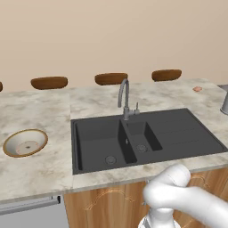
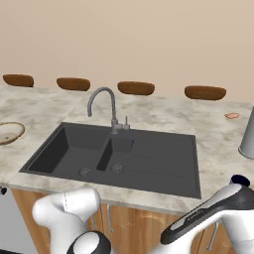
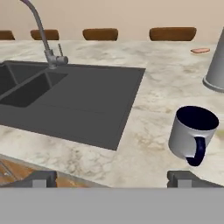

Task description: Pick the mug and place it in the sink. Pick the bowl and place it in the open cabinet and then close the cabinet.

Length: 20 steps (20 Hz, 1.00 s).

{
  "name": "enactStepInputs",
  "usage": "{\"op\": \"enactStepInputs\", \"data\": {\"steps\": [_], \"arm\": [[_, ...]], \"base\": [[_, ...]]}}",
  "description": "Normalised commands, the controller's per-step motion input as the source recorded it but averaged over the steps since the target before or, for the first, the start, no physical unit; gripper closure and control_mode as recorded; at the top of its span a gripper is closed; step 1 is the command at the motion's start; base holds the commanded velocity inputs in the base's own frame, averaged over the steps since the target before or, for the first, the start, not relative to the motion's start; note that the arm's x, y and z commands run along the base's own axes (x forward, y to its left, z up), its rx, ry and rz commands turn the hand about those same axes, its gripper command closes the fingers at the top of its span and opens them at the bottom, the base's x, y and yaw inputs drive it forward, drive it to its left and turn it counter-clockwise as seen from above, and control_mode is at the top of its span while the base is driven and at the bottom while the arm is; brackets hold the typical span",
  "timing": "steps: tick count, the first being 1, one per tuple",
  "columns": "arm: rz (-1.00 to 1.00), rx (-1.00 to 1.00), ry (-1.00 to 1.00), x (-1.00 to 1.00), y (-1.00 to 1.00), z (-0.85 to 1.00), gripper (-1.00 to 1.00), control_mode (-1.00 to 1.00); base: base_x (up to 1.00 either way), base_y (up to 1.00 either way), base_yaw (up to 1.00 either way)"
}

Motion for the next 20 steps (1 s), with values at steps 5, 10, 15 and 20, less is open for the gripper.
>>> {"op": "enactStepInputs", "data": {"steps": [5, 10, 15, 20], "arm": [[0.00, 0.00, -0.29, 0.00, 0.00, -0.07, -1.00, -1.00], [0.00, 0.00, -0.11, 0.19, 0.00, -0.05, -1.00, -1.00], [0.01, 0.01, 0.05, 0.51, -0.01, -0.10, -1.00, -1.00], [0.06, 0.06, 0.08, 0.52, -0.19, -0.13, -1.00, -1.00]], "base": [[0.00, 0.00, 0.00], [0.00, 0.00, 0.00], [0.00, 0.00, 0.00], [0.00, 0.00, 0.00]]}}
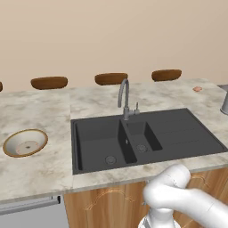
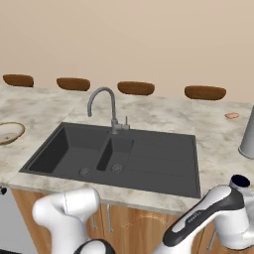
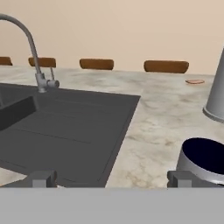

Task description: Pick the mug and place it in the sink. Pick the bowl and place it in the open cabinet and then close the cabinet.

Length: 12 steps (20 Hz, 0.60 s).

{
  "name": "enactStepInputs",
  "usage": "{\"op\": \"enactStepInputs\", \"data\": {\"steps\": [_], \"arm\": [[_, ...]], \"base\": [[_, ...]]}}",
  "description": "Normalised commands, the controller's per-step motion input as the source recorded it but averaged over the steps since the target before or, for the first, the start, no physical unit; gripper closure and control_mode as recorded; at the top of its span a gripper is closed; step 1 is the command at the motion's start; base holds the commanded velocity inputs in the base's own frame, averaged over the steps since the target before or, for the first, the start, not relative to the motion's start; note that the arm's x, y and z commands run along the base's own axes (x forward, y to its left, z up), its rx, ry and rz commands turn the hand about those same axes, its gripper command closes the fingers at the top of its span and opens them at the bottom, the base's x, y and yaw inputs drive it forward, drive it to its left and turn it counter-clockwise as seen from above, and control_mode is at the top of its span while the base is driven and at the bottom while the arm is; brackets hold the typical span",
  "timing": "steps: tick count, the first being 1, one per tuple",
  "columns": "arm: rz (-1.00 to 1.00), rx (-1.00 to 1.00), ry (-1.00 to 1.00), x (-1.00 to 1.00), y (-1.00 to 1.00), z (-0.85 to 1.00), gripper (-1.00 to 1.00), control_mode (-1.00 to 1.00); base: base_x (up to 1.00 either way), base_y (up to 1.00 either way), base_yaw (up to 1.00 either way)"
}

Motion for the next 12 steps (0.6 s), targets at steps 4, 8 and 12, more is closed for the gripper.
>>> {"op": "enactStepInputs", "data": {"steps": [4, 8, 12], "arm": [[0.05, 0.06, -0.01, 0.18, -0.54, -0.18, -1.00, -1.00], [0.03, 0.01, -0.09, 0.00, -0.57, -0.16, -1.00, -1.00], [0.03, 0.01, -0.09, 0.02, -0.49, -0.13, -1.00, -1.00]], "base": [[0.00, 0.00, 0.00], [0.00, 0.00, 0.00], [0.00, 0.00, 0.00]]}}
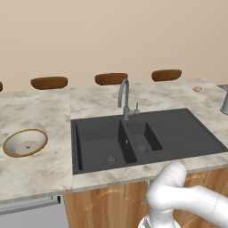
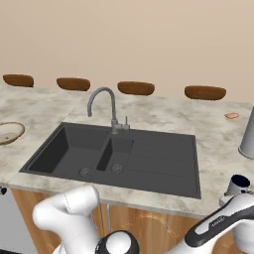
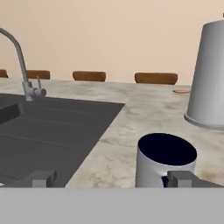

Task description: Pick the mug and place it in the sink. Pick the bowl and place it in the open cabinet and then close the cabinet.

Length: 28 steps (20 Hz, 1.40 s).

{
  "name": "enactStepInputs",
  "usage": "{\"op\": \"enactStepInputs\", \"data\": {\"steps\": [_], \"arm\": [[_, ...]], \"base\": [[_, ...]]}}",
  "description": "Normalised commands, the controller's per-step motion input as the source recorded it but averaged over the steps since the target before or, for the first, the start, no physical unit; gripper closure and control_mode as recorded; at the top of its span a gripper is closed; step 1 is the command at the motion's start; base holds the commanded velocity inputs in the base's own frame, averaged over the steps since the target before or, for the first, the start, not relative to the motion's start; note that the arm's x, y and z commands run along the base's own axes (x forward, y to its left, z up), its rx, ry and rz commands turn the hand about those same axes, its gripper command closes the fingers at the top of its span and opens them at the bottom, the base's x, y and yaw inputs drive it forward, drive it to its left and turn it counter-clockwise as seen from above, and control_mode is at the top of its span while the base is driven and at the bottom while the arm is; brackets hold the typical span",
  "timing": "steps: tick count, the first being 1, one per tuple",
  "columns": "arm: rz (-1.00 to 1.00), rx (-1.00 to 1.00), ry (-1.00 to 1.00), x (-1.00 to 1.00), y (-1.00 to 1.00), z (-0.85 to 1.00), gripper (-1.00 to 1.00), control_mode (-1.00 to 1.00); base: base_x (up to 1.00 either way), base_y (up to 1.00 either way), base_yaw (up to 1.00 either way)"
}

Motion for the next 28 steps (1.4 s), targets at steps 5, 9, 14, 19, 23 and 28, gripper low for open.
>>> {"op": "enactStepInputs", "data": {"steps": [5, 9, 14, 19, 23, 28], "arm": [[0.05, 0.02, -0.02, 0.13, -0.43, -0.19, -1.00, -1.00], [0.05, 0.05, 0.00, 0.20, -0.49, -0.29, -1.00, -1.00], [0.01, 0.05, 0.00, 0.17, -0.31, -0.29, -1.00, -1.00], [0.00, 0.05, 0.01, 0.26, -0.20, -0.28, -1.00, -1.00], [0.03, 0.06, 0.00, 0.20, -0.20, -0.20, -1.00, -1.00], [0.04, 0.06, 0.02, 0.28, -0.22, -0.20, -1.00, -1.00]], "base": [[0.00, 0.00, 0.00], [0.00, 0.00, 0.00], [0.00, 0.00, 0.00], [0.00, 0.00, 0.00], [0.00, 0.00, 0.00], [0.00, 0.00, 0.00]]}}
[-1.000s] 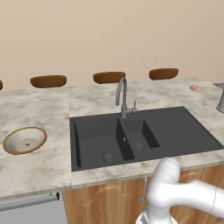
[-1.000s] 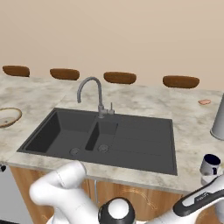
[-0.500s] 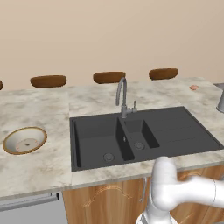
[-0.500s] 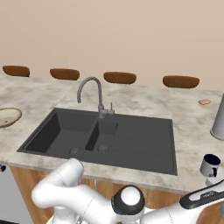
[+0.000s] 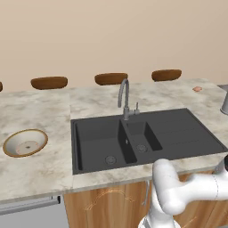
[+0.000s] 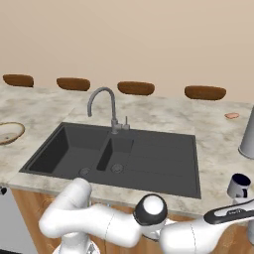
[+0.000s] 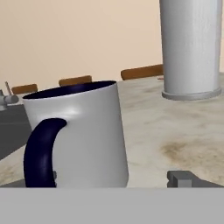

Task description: Pick the mug and place it in the sink. Pick the bowl and place it in the open cabinet and then close the cabinet.

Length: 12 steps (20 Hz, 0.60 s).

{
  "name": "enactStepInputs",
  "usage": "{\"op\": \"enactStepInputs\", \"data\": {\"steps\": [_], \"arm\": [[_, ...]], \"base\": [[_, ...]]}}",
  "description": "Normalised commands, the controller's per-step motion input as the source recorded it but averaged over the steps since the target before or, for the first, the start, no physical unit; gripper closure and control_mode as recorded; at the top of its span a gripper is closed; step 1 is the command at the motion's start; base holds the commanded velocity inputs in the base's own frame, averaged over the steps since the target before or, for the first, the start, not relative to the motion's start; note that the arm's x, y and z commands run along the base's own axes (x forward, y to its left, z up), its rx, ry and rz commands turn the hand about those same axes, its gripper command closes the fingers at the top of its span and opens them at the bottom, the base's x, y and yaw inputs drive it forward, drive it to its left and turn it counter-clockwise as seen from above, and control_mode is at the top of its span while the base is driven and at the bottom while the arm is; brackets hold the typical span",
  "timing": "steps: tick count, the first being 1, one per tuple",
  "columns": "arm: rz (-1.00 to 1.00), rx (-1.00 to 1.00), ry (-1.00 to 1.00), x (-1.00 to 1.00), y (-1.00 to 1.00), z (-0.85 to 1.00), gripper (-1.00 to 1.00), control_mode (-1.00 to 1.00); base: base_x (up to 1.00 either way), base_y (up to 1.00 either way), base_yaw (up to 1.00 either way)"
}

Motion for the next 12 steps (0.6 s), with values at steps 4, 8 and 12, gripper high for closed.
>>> {"op": "enactStepInputs", "data": {"steps": [4, 8, 12], "arm": [[0.06, 0.06, 0.02, 0.28, -0.20, -0.19, 1.00, -1.00], [0.07, 0.04, 0.00, 0.09, -0.06, -0.11, 1.00, -1.00], [0.08, 0.05, 0.00, -0.06, -0.26, 0.00, 1.00, -1.00]], "base": [[0.00, 0.00, 0.00], [0.00, 0.00, 0.00], [0.00, 0.00, 0.00]]}}
